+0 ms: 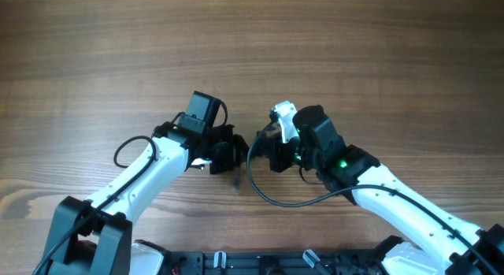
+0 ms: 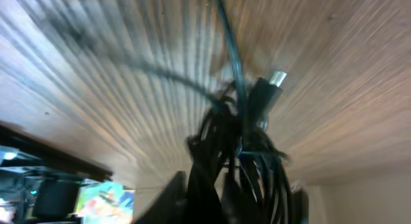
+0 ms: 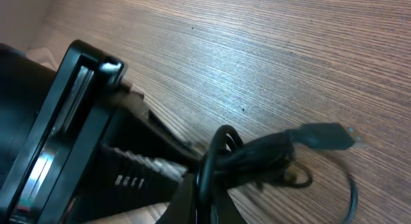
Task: Untangle cables
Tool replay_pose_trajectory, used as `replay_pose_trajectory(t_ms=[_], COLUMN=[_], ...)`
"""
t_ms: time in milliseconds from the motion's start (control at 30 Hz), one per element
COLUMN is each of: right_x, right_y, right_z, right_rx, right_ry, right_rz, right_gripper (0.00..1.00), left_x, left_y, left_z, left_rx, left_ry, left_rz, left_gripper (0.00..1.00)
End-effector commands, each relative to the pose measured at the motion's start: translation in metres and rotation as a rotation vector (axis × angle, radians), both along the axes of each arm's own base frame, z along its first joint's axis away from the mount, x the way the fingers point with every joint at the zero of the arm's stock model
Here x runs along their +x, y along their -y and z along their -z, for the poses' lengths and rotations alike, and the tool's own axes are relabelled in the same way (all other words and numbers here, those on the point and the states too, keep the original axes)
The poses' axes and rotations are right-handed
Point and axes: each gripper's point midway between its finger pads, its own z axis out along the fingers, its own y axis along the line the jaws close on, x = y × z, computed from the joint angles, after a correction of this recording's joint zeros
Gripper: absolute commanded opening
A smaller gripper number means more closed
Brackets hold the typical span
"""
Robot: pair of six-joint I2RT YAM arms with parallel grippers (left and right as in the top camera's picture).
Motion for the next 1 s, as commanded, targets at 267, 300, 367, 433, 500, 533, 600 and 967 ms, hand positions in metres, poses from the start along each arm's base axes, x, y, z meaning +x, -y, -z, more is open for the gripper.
replay_pose_trajectory(t_ms=[267, 300, 367, 433, 500, 533, 600, 967], right_x=[0.007, 0.010, 0.015, 0.018, 0.020, 0.017, 0.015, -0.017], right_y=[0.009, 0.013, 0.025, 0.028, 0.020, 0.010, -0.004, -0.054], right_z=[-0.003, -0.001, 0.005, 0.006, -0.002, -0.011, -0.028, -0.072], right_rx=[-0.004, -0.014, -0.029, -0.019, 0.038, 0.096, 0.181, 0.408], right_ry=[0.001, -0.005, -0.053, -0.080, -0.087, -0.094, -0.077, -0.132], right_rz=[0.040, 0.059, 0.157, 0.211, 0.206, 0.168, 0.102, -0.060], right_gripper=[0.08, 0.05, 0.04, 0.05, 0.18, 0.23, 0.33, 0.50], left_x=[0.040, 0.045, 0.052, 0.054, 0.054, 0.054, 0.058, 0.065], left_y=[-0.056, -0.066, -0.080, -0.086, -0.090, -0.093, -0.108, -0.136], left_z=[-0.008, -0.020, -0.044, -0.066, -0.084, -0.090, -0.100, -0.108], left_rx=[0.195, 0.206, 0.223, 0.233, 0.255, 0.274, 0.359, 0.451], left_ry=[0.374, 0.432, 0.543, 0.630, 0.706, 0.730, 0.772, 0.727], left_rz=[0.185, 0.191, 0.189, 0.184, 0.187, 0.175, 0.130, -0.095], left_gripper=[0.04, 0.04, 0.04, 0.04, 0.04, 0.04, 0.04, 0.04])
